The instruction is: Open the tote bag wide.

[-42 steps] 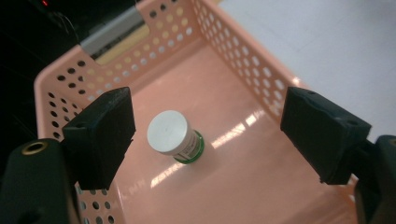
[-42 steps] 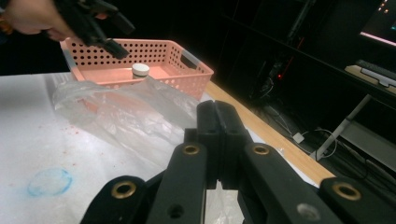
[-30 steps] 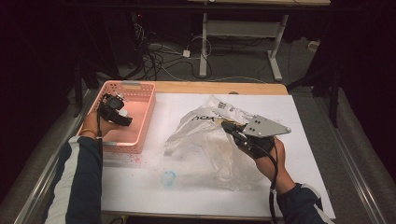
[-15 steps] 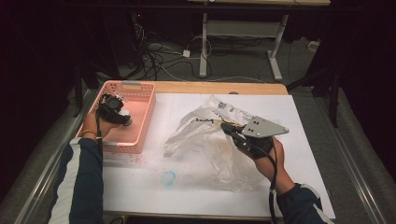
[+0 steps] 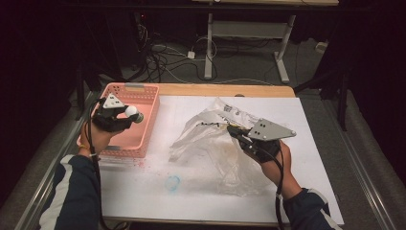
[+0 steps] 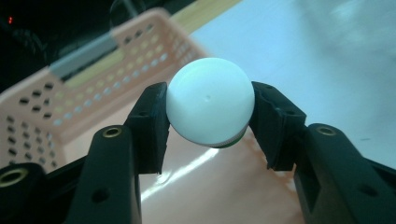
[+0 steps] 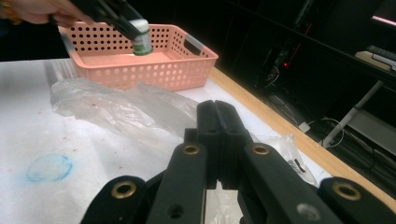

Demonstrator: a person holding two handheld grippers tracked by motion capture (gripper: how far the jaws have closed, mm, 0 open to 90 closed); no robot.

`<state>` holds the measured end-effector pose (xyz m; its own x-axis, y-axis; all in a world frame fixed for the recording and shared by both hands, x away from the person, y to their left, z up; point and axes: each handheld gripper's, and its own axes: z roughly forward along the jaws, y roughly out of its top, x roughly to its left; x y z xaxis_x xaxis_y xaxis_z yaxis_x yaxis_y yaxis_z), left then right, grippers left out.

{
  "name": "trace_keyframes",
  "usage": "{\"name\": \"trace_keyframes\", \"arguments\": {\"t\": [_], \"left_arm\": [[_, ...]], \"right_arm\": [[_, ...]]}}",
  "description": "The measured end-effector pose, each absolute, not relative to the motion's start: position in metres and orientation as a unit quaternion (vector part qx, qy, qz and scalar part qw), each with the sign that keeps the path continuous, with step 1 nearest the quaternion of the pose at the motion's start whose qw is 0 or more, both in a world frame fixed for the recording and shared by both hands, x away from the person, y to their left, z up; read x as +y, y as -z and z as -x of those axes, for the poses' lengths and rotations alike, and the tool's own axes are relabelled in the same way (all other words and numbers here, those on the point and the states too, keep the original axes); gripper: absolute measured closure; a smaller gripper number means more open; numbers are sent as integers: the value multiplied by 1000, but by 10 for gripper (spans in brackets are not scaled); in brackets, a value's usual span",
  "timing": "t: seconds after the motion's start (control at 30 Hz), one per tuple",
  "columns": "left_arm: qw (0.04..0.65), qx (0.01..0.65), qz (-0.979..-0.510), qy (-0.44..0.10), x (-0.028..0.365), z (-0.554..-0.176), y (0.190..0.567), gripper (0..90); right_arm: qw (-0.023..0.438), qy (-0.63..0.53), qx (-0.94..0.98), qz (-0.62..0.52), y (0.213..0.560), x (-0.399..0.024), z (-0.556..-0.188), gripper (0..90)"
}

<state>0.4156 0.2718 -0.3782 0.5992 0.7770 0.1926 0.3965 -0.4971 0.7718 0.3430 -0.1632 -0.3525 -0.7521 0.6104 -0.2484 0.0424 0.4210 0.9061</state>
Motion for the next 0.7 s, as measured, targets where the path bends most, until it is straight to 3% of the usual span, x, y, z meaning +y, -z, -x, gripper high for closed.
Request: {"name": "trace_keyframes", "arguments": {"t": [0.2, 0.43, 0.7], "left_arm": [[405, 279, -819, -294, 242, -361, 365, 487], [426, 189, -829, -310, 205, -305, 351, 487], [438, 115, -842, -295, 158, -277, 353, 487]], "right_arm": [[284, -489, 796, -217, 360, -162, -346, 900], [303, -487, 789, -220, 358, -162, -343, 900], [337, -486, 775, -221, 349, -156, -334, 900]]}}
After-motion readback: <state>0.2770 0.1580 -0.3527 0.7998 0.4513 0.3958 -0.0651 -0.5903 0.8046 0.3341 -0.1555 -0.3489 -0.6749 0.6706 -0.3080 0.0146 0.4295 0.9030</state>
